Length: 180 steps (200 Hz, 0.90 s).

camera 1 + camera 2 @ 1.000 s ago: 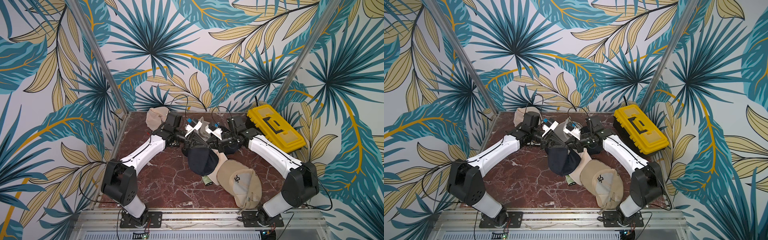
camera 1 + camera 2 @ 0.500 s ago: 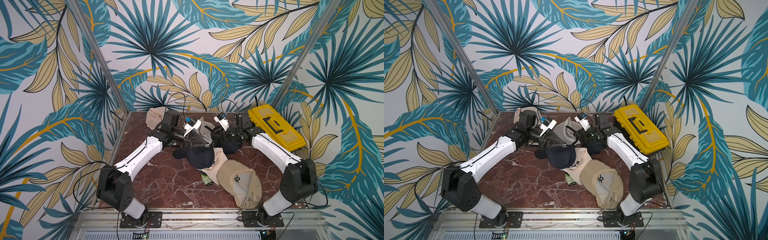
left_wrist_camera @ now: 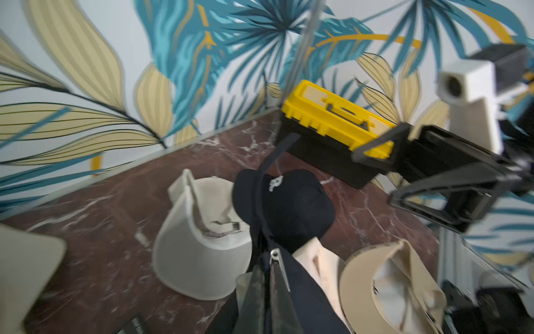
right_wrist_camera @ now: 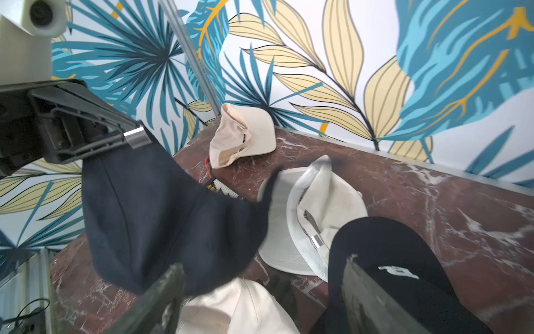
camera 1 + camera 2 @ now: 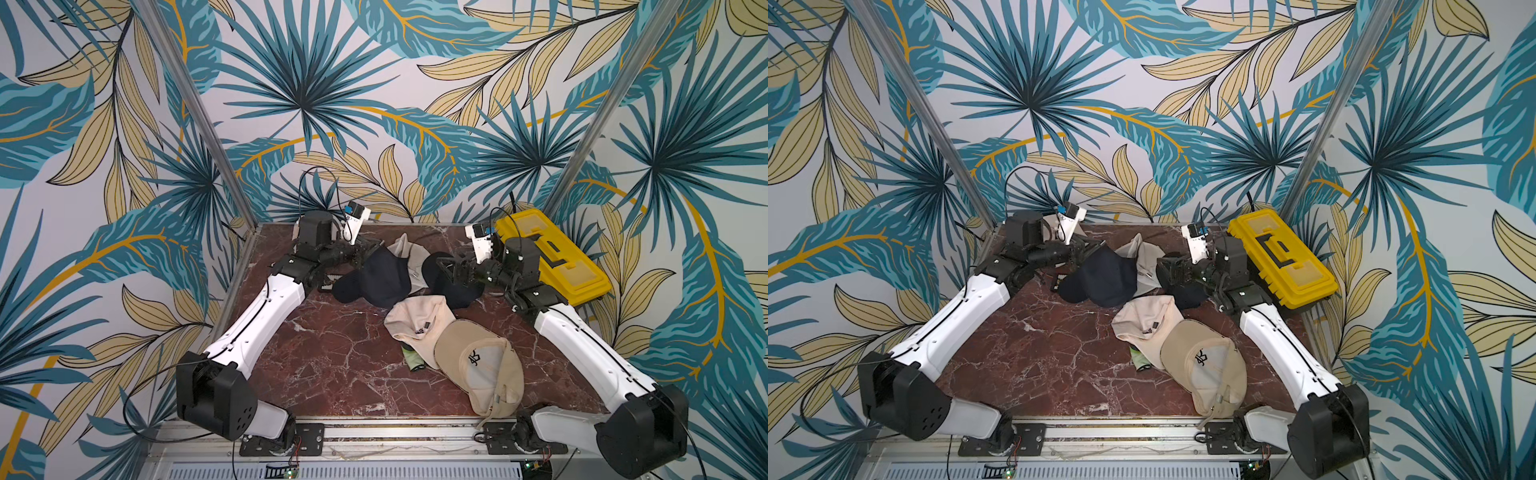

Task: Open the adjustable buckle of the baseball cap
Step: Pull the adjustable strap on the baseball cap, then place the baseball cap at the center of the board.

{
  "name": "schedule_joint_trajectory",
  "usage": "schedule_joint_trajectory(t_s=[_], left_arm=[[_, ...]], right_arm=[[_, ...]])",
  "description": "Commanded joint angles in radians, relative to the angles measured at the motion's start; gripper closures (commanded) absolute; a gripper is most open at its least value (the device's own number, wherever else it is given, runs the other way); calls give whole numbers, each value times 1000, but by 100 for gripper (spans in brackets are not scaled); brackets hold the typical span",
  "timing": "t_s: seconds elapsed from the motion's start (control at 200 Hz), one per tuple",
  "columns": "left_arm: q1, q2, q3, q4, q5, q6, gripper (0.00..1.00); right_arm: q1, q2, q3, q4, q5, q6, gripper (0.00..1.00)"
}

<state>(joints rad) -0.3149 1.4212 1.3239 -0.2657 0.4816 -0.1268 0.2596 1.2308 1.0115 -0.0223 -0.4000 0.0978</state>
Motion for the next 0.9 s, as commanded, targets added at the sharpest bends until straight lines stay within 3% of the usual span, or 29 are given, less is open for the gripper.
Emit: schedule_joint_trajectory(t_s=[0.0, 0.11, 0.25, 0.38, 0.606, 0.771, 0.896], left_arm=[[14, -78, -29, 11, -331, -84, 100], [23, -152, -71, 11, -526, -76, 100], [37, -234, -131, 12, -891, -3, 100], [105, -277, -184, 11, -1043, 42, 100], [283, -261, -273, 15, -1056, 0, 100], [390, -203, -321, 26, -1014, -51, 100], [434, -167, -363, 57, -922, -89, 100]], right_arm=[[-2, -24, -33, -46, 144, 59, 15], [-2, -44, -46, -77, 186, 62, 17], [-2, -57, -64, -81, 211, 80, 21], [-3, -59, -76, -66, 181, 92, 23], [-2, -78, -119, -10, 199, 110, 23], [-3, -77, -133, -9, 205, 121, 23], [-2, -74, -140, -6, 206, 123, 23]])
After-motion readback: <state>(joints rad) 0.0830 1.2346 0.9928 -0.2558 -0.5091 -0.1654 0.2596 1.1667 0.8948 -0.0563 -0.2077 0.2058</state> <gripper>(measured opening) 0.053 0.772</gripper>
